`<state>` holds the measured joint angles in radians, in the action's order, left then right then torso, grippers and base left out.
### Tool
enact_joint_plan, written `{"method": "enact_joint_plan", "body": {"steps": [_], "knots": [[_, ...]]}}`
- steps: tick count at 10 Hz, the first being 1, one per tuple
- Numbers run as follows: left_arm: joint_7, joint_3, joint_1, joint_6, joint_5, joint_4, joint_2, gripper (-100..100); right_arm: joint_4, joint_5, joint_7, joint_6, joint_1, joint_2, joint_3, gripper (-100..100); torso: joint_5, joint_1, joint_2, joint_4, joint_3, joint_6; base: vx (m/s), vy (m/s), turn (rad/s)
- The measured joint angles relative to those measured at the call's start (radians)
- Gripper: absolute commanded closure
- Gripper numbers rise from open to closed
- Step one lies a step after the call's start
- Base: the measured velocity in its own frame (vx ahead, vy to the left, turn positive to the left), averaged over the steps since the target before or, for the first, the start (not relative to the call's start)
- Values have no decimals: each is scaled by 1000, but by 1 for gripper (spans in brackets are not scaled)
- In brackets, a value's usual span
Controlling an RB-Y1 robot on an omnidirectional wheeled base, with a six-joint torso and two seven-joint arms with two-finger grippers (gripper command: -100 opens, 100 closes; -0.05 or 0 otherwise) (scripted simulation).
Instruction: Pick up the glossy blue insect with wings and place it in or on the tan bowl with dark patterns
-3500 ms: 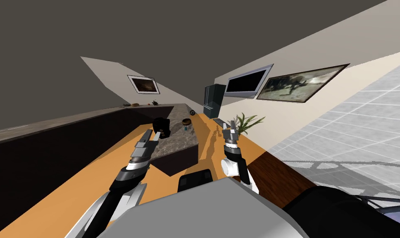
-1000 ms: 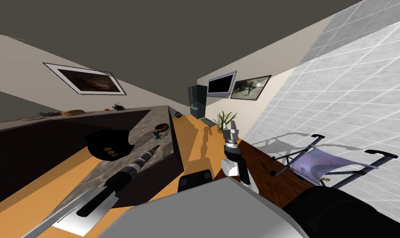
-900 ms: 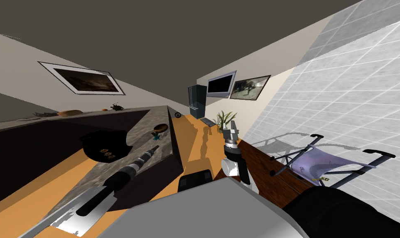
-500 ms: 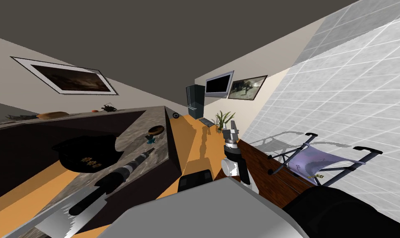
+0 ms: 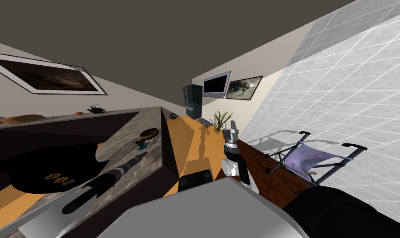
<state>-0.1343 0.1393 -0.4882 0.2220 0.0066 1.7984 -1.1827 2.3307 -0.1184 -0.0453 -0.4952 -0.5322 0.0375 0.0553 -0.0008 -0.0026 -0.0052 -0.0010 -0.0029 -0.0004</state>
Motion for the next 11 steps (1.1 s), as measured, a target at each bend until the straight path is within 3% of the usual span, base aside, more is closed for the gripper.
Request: {"method": "enact_joint_plan", "body": {"steps": [1, 4, 7, 9, 11], "knots": [[2, 1, -7, 29, 6, -12, -27, -100, 0, 0, 0, 0, 0, 0, 0, 0, 0, 0, -1, 0, -1, 0, 81, -26, -37], [9, 37, 29, 71, 30, -97, -114, -100, 0, 0, 0, 0, 0, 0, 0, 0, 0, 0, 0, 0, 0, 0, 88, -37, -80], [7, 33, 13, 121, 49, -118, -193, -100, 0, 0, 0, 0, 0, 0, 0, 0, 0, 0, 1, 0, 0, 0, 86, -35, -92], [9, 38, 13, 144, 50, -145, -222, -100, 0, 0, 0, 0, 0, 0, 0, 0, 0, 1, 2, 0, 1, -1, 64, -22, -26], [18, 64, 40, 164, 62, -176, -252, -100, 0, 0, 0, 0, 0, 0, 0, 0, 0, 2, 2, 1, 1, 0, 40, -10, -35]]}}
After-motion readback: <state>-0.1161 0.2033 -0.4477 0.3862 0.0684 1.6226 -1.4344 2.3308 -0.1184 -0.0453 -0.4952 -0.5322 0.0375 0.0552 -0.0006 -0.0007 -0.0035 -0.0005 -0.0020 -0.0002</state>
